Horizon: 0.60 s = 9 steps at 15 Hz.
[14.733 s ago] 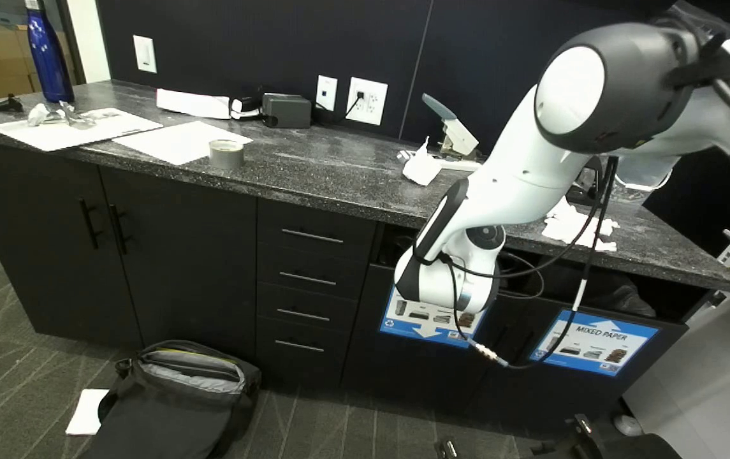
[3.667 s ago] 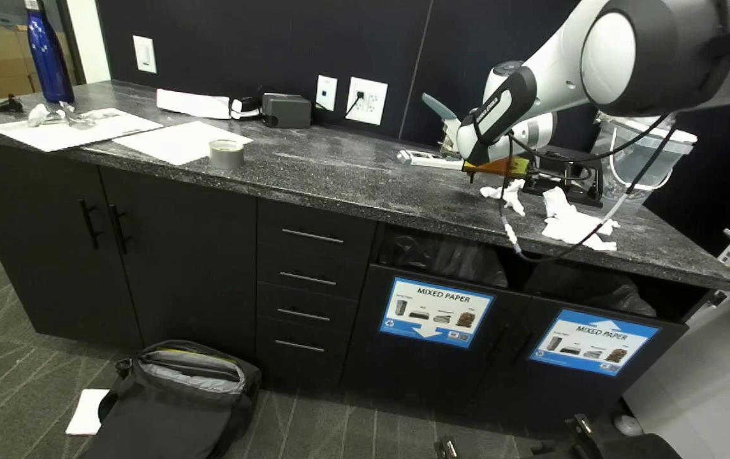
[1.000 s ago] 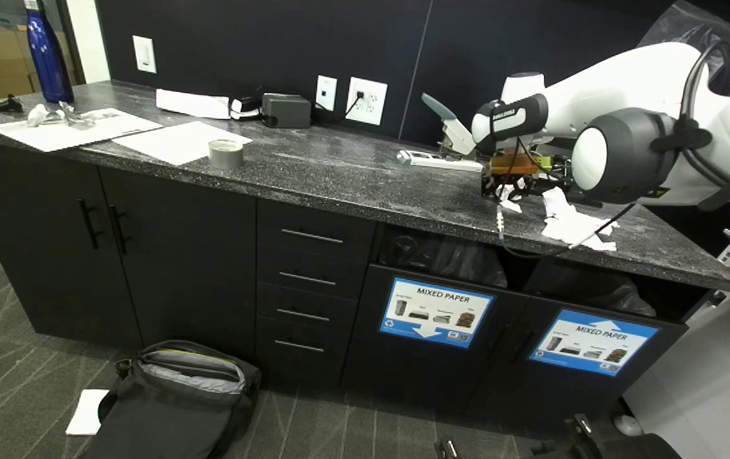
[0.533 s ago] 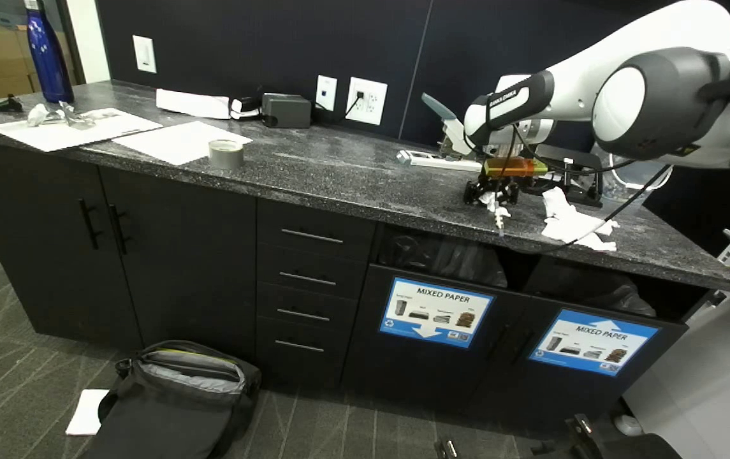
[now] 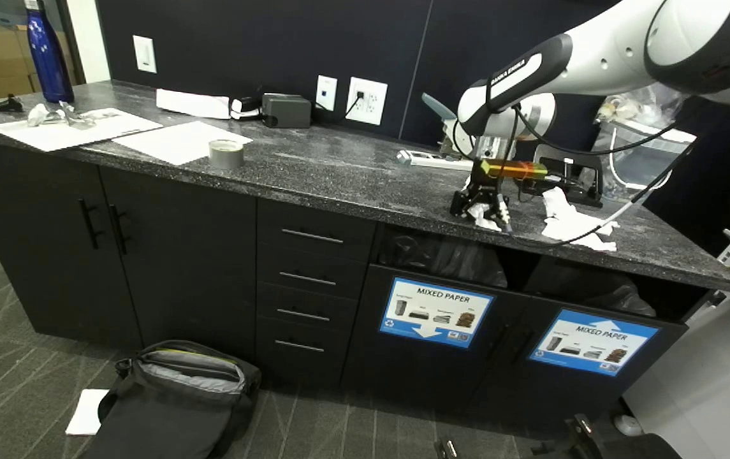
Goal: Put the papers in the bin to the left
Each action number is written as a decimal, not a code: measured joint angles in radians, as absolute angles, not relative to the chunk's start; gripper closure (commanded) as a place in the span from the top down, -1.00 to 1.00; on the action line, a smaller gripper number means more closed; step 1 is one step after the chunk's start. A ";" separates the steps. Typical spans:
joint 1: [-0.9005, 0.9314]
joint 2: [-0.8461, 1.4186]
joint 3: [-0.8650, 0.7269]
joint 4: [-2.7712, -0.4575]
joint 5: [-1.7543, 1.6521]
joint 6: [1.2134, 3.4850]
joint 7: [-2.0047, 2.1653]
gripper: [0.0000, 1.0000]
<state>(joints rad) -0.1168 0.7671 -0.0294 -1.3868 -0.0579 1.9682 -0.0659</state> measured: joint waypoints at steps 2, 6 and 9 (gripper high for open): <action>-0.116 0.709 -0.010 -1.482 -0.040 1.971 -0.079 -0.59; -0.115 0.590 0.021 -1.680 0.013 2.024 -0.101 -0.60; -0.113 0.498 0.038 -1.838 0.046 2.095 -0.116 -0.60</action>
